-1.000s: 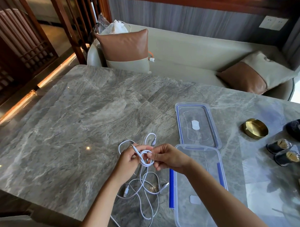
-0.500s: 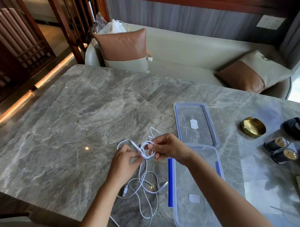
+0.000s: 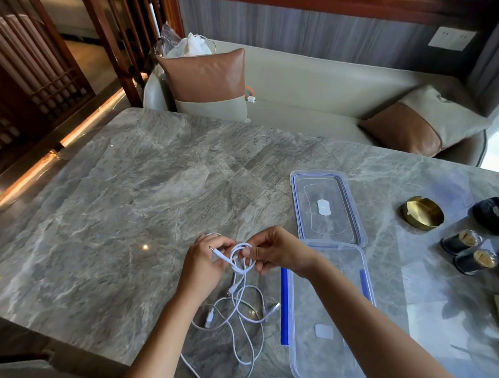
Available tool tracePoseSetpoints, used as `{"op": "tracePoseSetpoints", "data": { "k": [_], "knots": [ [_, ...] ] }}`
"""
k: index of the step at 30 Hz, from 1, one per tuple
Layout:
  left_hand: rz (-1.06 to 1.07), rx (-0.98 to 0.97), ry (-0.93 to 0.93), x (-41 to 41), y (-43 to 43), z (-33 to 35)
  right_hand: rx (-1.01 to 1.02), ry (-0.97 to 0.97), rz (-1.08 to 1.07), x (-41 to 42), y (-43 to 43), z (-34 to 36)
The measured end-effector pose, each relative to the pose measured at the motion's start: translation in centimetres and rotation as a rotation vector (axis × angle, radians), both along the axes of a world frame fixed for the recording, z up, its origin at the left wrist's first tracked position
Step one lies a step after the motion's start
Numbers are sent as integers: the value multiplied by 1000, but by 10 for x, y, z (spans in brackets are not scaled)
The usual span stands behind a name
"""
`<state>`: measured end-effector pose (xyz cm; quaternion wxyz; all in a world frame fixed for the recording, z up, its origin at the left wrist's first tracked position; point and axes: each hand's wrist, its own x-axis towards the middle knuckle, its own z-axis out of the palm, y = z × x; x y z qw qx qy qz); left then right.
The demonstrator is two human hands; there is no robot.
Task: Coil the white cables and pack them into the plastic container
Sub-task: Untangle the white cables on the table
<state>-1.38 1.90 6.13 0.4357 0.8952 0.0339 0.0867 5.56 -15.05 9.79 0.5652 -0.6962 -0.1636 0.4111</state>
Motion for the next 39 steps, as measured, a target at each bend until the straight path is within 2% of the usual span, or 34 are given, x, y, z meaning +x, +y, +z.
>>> {"op": "tracePoseSetpoints", "data": {
  "k": [7, 11, 13, 16, 19, 29, 33, 39],
  "knots": [
    [27, -478, 258, -11, 1, 6, -7, -103, -116, 1, 1, -3],
    [7, -796, 317, -25, -6, 12, -14, -189, -191, 1, 5, -5],
    [73, -876, 304, -28, -11, 13, -14, -216, -220, -1, 8, -6],
    [218, -880, 201, -26, -21, 11, 0, -218, -245, -4, 12, -8],
    [276, -893, 129, -26, -27, 9, 16, -212, -284, -7, 15, -11],
    [288, -890, 126, -19, -30, 3, 84, -91, -379, -9, 13, -16],
    [391, -887, 84, -13, -27, -3, 89, -41, -438, -11, 15, -15],
    [436, -671, -9, -10, -14, -13, 28, 22, -251, -20, 14, -15]
  ]
}}
